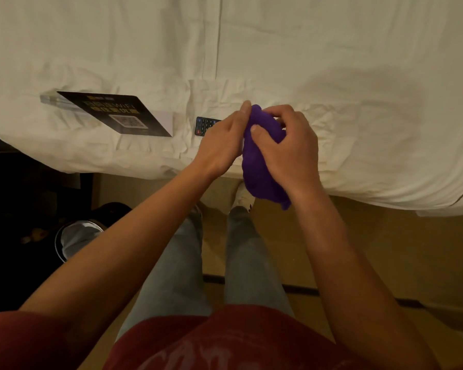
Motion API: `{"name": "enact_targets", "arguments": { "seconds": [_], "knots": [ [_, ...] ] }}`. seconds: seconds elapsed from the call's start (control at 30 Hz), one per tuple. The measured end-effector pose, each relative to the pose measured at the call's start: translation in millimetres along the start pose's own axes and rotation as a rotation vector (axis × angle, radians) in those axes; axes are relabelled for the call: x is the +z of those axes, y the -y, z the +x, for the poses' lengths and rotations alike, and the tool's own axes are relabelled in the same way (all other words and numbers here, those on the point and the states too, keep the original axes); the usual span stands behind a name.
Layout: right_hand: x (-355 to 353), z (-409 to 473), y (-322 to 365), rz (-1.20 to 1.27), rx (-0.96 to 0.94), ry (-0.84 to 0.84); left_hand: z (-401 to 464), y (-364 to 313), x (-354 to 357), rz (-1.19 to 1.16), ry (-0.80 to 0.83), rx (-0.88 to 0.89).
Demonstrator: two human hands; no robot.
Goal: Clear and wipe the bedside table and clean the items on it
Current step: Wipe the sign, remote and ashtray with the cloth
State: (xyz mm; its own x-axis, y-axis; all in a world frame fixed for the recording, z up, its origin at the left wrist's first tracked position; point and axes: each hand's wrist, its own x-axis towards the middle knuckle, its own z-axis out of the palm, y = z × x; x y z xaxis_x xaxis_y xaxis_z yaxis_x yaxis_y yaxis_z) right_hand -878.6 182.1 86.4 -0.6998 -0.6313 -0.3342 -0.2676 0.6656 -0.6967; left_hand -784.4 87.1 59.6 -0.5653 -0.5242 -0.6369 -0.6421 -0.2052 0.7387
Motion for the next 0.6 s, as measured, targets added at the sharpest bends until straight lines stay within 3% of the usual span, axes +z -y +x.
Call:
{"name": "enact_targets", "arguments": {
  "seconds": [0.13, 0.27, 0.4, 0.6],
  "knots": [
    [-10.4, 14.2, -5.5, -0.003, 0.073, 0.120, -11.4, 16.5, 2.5, 0.045, 0.090, 0.110],
    [-10.3, 11.2, -13.4, 0.192, 0.222, 0.068, -15.4, 16.7, -1.6, -0.142, 0.164, 0.034],
    [-12.4, 5.2, -22.4, 0.298, 0.310, 0.060, -21.9, 12.4, -10.9, -0.171, 0.179, 0.053],
    [-19.5, -4.2, -25.2, 0.534, 0.237, 0.048, -20.9, 8.4, -33.3, -0.668, 0.124, -0.066]
  ]
}}
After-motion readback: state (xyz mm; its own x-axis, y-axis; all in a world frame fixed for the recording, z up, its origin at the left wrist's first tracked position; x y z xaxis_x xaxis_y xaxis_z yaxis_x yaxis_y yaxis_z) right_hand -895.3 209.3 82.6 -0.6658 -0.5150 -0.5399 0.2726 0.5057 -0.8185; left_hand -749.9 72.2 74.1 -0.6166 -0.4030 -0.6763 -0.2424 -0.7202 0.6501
